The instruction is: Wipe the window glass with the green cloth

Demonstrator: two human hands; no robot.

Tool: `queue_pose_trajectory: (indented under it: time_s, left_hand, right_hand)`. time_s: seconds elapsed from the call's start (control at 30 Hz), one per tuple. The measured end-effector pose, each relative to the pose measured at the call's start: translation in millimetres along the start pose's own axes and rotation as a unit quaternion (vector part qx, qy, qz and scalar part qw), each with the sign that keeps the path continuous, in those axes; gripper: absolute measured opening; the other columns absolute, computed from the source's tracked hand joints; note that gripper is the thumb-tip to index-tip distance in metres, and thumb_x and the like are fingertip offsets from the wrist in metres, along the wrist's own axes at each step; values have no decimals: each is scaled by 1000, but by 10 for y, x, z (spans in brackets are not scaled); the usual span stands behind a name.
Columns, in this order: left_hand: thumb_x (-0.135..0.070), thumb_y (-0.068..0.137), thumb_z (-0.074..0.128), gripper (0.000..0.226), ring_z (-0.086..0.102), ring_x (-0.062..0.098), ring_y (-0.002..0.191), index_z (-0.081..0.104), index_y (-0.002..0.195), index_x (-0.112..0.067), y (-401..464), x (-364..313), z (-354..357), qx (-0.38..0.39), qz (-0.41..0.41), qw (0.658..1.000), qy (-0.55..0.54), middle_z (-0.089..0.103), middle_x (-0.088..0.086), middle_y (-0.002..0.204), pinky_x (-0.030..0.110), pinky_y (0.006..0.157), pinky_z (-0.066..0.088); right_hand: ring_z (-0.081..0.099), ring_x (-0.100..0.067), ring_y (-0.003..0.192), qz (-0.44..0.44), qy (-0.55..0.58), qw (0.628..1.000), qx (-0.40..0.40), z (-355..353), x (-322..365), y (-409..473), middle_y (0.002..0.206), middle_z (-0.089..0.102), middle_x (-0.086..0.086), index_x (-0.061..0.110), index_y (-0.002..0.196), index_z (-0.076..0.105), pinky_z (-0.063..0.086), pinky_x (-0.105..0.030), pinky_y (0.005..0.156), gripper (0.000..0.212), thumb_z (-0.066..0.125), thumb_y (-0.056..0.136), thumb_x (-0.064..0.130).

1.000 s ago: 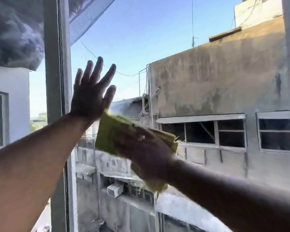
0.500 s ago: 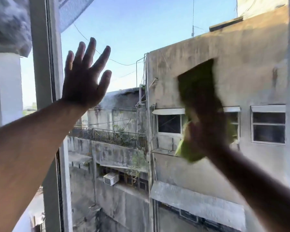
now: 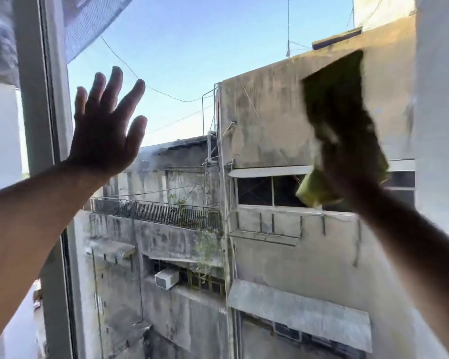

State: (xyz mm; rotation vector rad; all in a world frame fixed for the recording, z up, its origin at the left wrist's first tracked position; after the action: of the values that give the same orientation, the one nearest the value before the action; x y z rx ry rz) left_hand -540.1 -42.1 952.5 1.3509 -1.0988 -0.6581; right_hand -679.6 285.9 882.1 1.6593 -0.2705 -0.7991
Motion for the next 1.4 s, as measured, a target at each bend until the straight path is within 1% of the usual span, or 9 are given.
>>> queue_pose_trajectory:
  time_s: [0.2,0.4,0.67,0.73,0.9,1.0,1.1,1.23,1.4]
  left_hand:
    - [-25,93,46,52,45,43,138,47,142,-8,-138,-523,-410,60,33,997,-30,48,21,149,58,111,36]
    - [-63,86,49,61,65,15,77,59,116,-11,-1007,-1317,-603,204,-102,940,-252,67,-3,95,17,62,47]
    - [-21,85,74,20,73,27,95,74,103,-12,-1044,-1378,-734,388,-202,753,-491,76,10,100,28,74,60]
    - [-27,81,77,22,74,17,96,77,103,-25,-1063,-1153,-981,426,-185,723,-512,78,2,103,27,78,60]
    - [-30,82,75,20,74,15,96,77,102,-26,-1822,-315,-1488,438,-309,671,-512,78,-2,103,28,79,61]
    - [-37,70,86,39,72,18,96,77,103,-18,-2867,253,-1743,391,-466,629,-483,77,4,106,29,80,61]
    - [-32,61,91,78,75,16,87,63,125,4,-4383,621,-2008,341,-648,521,-437,73,14,112,28,77,62]
    - [10,95,46,41,77,15,76,50,135,12,-6919,576,-2562,289,-815,361,-349,65,28,124,29,70,63]
    - [8,99,44,36,73,10,72,52,133,15,-9681,-84,-3437,255,-920,223,-200,67,23,116,27,76,59]
  right_hand:
    - [18,-19,151,-292,58,921,250,569,1023,-829,159,32,6,31,148,39,4,-39,124,72,49,76,33]
    - [43,-30,136,-143,116,976,113,498,871,-936,151,45,-8,20,137,56,24,-49,116,67,61,73,36]
    - [60,-27,114,-28,240,962,126,269,885,-944,138,58,-10,20,145,40,44,-40,99,89,60,74,69]
    - [66,-18,88,77,391,892,211,238,1008,-988,114,69,-4,30,141,40,57,-35,80,89,70,66,67]
    - [66,-12,71,307,772,429,354,404,2007,-1262,82,69,2,15,95,71,54,-23,57,37,89,65,26]
    - [72,-21,86,385,799,248,389,544,3044,-1680,106,73,-9,10,115,70,61,-31,69,37,75,78,16]
    - [74,-24,85,459,742,177,455,664,4150,-2405,114,73,-12,14,122,68,61,-37,70,37,68,85,12]
    - [67,-27,95,426,600,219,640,679,5707,-3952,116,71,-18,12,121,68,51,-54,94,37,67,87,-1]
    - [65,-11,76,363,467,188,784,188,7384,-5964,96,73,-8,7,106,72,56,-25,71,22,69,86,-1]
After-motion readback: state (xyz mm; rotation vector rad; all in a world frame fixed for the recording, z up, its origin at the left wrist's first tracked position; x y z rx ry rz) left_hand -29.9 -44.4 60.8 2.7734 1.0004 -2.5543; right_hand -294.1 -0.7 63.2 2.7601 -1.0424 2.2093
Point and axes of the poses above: each hand's wrist, its own y-axis towards the middle knuckle, its own z-axis out of the palm, x = y × z, the point moved 3 cm from there along y, towards the middle knuckle
